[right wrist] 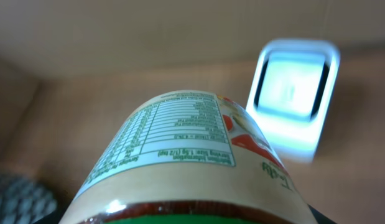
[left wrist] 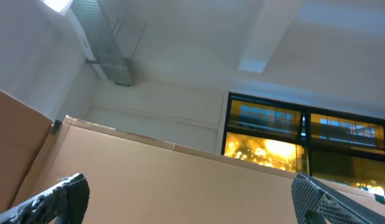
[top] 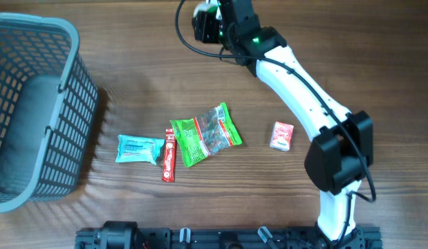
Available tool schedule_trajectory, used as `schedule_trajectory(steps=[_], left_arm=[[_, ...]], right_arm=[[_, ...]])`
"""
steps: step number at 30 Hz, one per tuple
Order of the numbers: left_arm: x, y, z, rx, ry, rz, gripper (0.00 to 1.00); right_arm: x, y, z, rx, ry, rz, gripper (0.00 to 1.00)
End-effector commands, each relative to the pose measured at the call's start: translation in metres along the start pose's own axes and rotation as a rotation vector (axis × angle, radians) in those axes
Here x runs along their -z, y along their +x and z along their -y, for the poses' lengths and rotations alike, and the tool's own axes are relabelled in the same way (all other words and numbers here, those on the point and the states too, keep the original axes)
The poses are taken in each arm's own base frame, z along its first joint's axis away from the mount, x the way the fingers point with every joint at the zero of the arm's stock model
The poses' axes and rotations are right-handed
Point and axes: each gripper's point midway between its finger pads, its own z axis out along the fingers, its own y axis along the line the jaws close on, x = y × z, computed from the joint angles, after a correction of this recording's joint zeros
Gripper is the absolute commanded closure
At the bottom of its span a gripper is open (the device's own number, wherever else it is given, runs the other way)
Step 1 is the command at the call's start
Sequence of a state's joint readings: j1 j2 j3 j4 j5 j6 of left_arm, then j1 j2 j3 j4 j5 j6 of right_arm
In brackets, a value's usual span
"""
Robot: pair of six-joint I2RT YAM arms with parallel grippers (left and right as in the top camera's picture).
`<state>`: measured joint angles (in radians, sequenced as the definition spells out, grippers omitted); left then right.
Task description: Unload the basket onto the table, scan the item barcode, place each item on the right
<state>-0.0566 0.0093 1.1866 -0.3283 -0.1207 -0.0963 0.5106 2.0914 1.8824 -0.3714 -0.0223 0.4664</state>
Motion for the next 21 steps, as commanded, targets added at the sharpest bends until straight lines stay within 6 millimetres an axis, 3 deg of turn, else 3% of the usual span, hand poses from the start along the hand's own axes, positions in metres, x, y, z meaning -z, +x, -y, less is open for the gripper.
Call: schedule_trajectory(steps=[1,6,9,16,21], left_arm=[[0.001,0.004,0.002,0.007,0.009,-0.012,0.00],[0.001,0.007,0.002,0.005,0.007,-0.025,0.00],[0.001,0.011,0.001,0.004,0.004,-0.037,0.00],[-0.007,0.034,-0.002,-0.001,-0.002,-0.073,0.00],[-0.008,0.033,-0.002,0.000,-0.001,-0.066,0.00]], right_arm=[[-0.038,-0.010,0.021,0.162,0.081,0.111,0.36],[-0.077,-0.012,0.055,0.152,0.166,0.219,0.34],[-0.090,-0.014,0.064,0.140,0.160,0.264,0.34],[-0.086,-0.038,0.061,0.126,0.131,0.370,0.34],[-0.082,-0.032,0.079,0.063,0.168,0.308,0.34]])
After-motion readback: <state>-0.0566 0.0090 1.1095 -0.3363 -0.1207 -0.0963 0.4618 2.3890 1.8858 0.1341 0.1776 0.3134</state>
